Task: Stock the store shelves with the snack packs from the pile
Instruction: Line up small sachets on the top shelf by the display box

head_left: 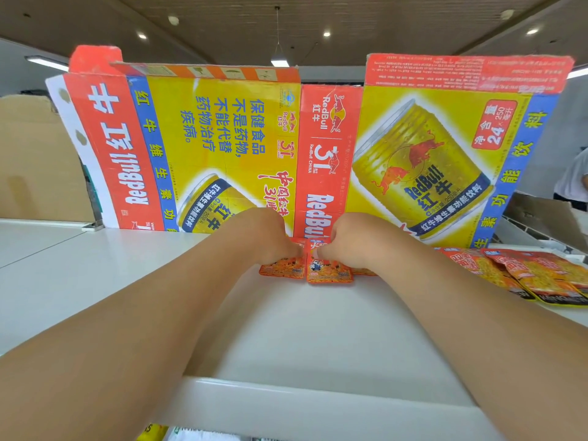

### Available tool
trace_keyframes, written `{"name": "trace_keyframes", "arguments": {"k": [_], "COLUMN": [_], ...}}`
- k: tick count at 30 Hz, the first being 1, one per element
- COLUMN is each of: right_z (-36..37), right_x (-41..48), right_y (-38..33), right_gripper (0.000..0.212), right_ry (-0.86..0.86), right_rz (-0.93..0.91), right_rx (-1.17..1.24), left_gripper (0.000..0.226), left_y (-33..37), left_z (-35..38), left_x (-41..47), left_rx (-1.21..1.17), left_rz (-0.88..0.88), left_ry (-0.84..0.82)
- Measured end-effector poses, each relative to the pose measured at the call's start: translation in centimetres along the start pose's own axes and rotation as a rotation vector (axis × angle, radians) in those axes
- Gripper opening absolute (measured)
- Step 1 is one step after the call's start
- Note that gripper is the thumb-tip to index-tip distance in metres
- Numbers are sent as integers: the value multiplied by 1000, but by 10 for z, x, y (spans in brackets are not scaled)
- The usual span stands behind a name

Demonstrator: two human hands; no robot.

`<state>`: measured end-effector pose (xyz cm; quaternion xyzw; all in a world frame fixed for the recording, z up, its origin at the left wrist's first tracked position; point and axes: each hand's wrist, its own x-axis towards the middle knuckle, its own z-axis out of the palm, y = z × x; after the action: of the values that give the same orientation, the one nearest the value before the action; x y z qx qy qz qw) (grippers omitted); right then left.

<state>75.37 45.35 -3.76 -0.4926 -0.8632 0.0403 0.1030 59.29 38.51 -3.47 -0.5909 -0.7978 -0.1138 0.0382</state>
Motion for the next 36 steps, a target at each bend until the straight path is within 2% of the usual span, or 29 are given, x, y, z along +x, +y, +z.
{"name": "trace_keyframes", "arguments": {"k": [9, 18, 23, 27, 30, 36], "right_z": [2, -21, -31, -33, -38, -67], "right_x": [3, -11, -23, -25, -32, -56], "right_y": [2, 9, 8, 5, 2, -23], "right_gripper": [59, 34, 36, 37, 37, 33], "right_ry": [10, 62, 115, 138, 142, 172], "right_rz": [-18, -18, -102, -185, -238, -337], "right_rx": [-5, 87, 158, 245, 290, 211], "left_gripper": [53, 53, 35, 41, 35, 37], "left_y": [0, 3, 1, 5, 2, -26], "left_z": [-3, -12, -15, -27, -30, -66], "left_x": [-7, -10, -17, -35, -51, -86], "left_rx": [-6, -24, -159, -216, -255, -156], "left_rz": [-4, 16, 142, 301, 330, 312], "left_ry": [2, 53, 132, 136, 176, 205]}}
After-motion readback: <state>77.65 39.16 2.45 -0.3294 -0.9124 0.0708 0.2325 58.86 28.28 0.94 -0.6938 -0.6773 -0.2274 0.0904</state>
